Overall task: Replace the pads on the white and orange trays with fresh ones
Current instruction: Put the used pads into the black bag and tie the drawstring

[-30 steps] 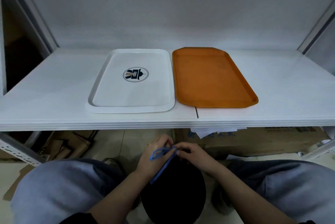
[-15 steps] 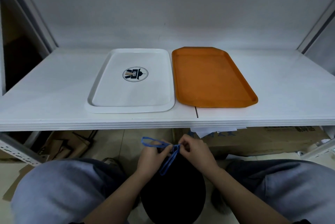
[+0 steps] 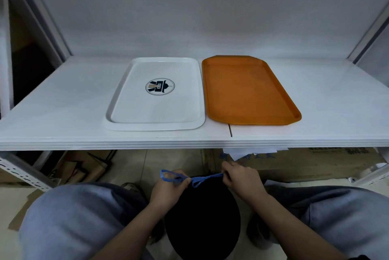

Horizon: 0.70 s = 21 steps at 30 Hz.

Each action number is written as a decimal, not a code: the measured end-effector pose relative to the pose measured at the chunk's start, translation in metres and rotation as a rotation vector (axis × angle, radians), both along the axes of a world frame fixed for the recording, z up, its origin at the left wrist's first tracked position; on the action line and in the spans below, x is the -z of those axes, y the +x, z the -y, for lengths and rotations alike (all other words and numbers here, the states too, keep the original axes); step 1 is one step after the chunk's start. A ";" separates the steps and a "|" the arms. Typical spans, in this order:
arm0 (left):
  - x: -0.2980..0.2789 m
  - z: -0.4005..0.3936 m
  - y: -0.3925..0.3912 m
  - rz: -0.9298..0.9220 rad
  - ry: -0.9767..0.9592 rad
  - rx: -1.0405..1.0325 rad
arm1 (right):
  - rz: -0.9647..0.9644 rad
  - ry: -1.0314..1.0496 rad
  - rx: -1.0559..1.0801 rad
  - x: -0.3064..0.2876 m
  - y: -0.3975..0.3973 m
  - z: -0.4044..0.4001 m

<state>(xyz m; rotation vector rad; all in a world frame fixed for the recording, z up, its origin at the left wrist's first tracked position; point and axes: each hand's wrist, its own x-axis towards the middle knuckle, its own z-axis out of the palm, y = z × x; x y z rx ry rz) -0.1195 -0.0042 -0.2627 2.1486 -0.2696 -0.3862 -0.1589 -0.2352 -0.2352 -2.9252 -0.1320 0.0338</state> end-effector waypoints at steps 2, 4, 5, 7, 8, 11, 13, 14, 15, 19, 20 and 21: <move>0.001 -0.001 0.001 -0.011 -0.025 0.006 | 0.007 -0.020 0.013 0.003 -0.001 -0.001; 0.003 0.000 0.001 -0.032 -0.064 -0.001 | 0.024 -0.021 0.050 0.006 -0.002 -0.003; 0.004 0.001 0.001 -0.050 -0.098 -0.014 | 0.017 0.001 0.080 0.008 -0.003 -0.003; 0.005 0.005 0.002 -0.056 -0.143 -0.060 | -0.051 0.116 0.137 0.013 -0.001 -0.002; 0.004 0.007 0.002 -0.052 -0.162 -0.080 | -0.148 0.257 0.149 0.016 0.000 0.000; 0.003 0.013 0.002 -0.030 -0.257 -0.114 | -0.485 0.812 0.148 0.019 0.004 0.001; 0.003 0.016 0.004 -0.016 -0.306 -0.088 | -0.564 0.821 0.092 0.016 0.006 -0.002; 0.003 0.018 0.004 -0.020 -0.328 -0.070 | -0.568 0.739 0.059 0.018 0.007 -0.004; 0.004 0.020 0.005 -0.030 -0.338 -0.069 | -0.540 0.640 0.039 0.020 0.008 -0.008; 0.011 0.019 0.002 0.043 -0.191 -0.122 | -0.354 0.573 0.121 0.032 0.010 -0.015; 0.014 0.015 0.002 0.076 -0.048 -0.082 | -0.339 0.602 0.133 0.033 0.010 -0.016; 0.016 0.012 0.002 0.083 0.095 -0.038 | -0.324 0.623 0.137 0.033 0.010 -0.016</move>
